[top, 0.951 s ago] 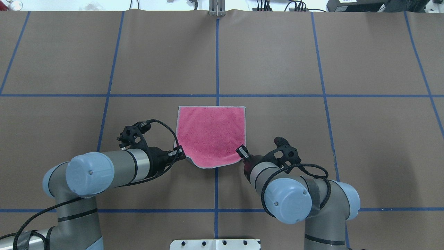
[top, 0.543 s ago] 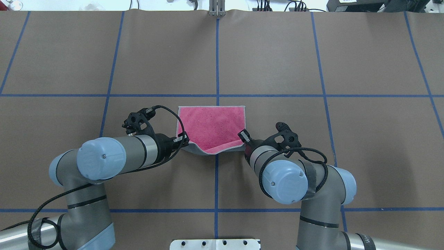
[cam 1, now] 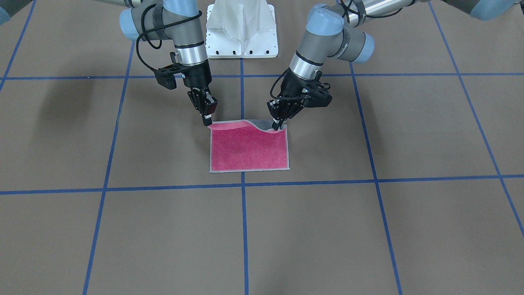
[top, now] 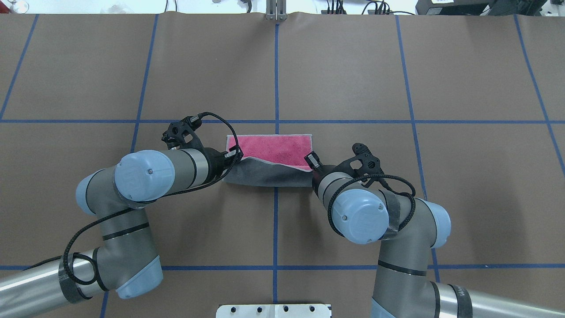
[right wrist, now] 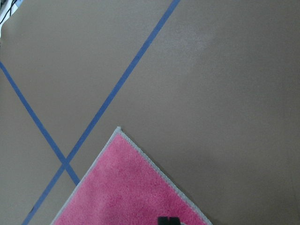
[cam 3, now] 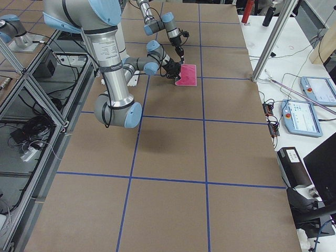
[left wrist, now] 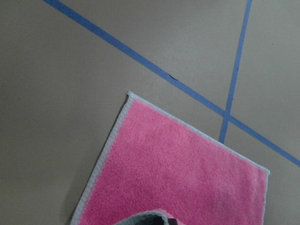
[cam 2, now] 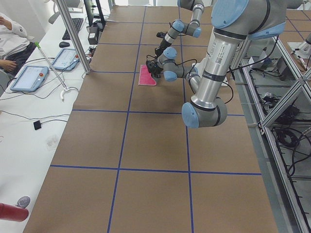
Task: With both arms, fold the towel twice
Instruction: 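Lift the near edge with both grippers and fold it over the far edge, then press the folded edge down and open both grippers, then withdraw the right gripper while the left gripper grasps the folded strip's end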
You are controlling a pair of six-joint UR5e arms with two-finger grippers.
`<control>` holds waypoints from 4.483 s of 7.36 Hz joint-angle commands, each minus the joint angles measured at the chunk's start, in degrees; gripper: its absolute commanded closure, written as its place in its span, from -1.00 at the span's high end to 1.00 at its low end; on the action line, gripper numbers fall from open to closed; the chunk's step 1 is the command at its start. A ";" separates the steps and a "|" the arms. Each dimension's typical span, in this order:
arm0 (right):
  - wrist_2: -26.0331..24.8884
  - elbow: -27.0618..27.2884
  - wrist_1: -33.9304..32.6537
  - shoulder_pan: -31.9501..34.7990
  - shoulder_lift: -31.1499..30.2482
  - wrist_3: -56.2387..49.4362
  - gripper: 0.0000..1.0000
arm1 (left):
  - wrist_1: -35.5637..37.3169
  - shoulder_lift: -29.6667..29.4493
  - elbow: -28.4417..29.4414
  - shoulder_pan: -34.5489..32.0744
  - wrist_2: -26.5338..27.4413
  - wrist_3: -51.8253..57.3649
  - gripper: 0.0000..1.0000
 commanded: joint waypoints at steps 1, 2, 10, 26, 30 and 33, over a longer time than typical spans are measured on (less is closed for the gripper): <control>0.12 -2.90 0.07 1.52 1.60 -0.59 -1.00 | -0.10 -0.21 0.83 -1.21 -0.04 0.48 -1.00; 0.12 -3.00 -0.02 2.05 1.60 -0.59 -1.00 | -0.01 -0.21 0.92 -1.30 -0.04 0.49 -1.00; 0.47 -7.98 0.07 4.16 6.50 -1.38 -1.00 | 0.08 -2.76 5.04 -2.18 0.05 0.57 -1.00; 4.33 -11.96 0.16 6.53 8.01 -10.07 1.00 | -0.18 -5.48 10.06 -3.50 -0.04 5.14 1.00; 16.71 -7.50 -0.54 12.67 4.96 -25.58 1.00 | -0.54 -3.39 5.77 -4.21 -7.33 8.72 1.00; 25.41 -2.57 -0.63 18.47 -1.81 -41.50 1.00 | -0.97 -1.80 5.57 -3.24 -7.07 4.48 1.00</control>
